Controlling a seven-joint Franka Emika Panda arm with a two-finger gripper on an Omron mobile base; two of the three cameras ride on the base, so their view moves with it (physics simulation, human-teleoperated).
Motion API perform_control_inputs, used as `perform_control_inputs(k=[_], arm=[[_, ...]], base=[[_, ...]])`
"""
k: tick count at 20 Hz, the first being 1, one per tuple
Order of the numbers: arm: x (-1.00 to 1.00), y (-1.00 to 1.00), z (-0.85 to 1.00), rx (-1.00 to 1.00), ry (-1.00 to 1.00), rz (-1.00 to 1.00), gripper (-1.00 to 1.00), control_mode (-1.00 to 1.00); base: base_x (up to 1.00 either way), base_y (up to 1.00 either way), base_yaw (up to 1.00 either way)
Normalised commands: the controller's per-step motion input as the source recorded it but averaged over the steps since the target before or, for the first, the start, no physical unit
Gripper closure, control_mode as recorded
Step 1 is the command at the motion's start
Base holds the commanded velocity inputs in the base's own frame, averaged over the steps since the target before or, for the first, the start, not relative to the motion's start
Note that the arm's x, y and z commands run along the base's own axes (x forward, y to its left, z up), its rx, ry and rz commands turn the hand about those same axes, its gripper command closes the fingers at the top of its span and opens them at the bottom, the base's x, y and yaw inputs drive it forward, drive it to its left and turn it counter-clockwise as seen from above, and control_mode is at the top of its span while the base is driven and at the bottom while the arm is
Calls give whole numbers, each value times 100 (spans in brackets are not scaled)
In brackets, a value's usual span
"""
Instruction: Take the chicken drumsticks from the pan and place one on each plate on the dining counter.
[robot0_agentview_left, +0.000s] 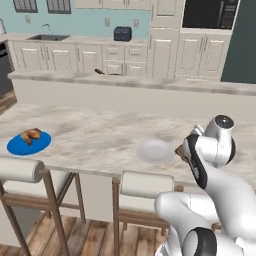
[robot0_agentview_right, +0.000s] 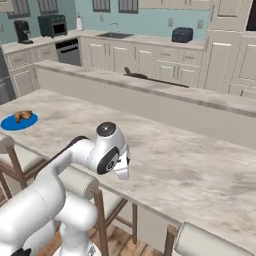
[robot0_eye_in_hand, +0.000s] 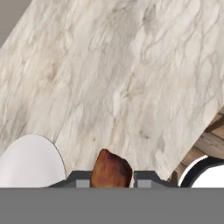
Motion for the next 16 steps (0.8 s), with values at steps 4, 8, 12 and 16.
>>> perform_control_inputs(k=[4, 8, 12, 16], arm=[[0, 0, 0, 0, 0, 0, 100, 100], [0, 0, 0, 0, 0, 0, 100, 100], [0, 0, 0, 0, 0, 0, 100, 100], [0, 0, 0, 0, 0, 0, 100, 100]], base=[[56, -4, 33], [43, 0, 15], [27, 0, 2], [24, 0, 1]])
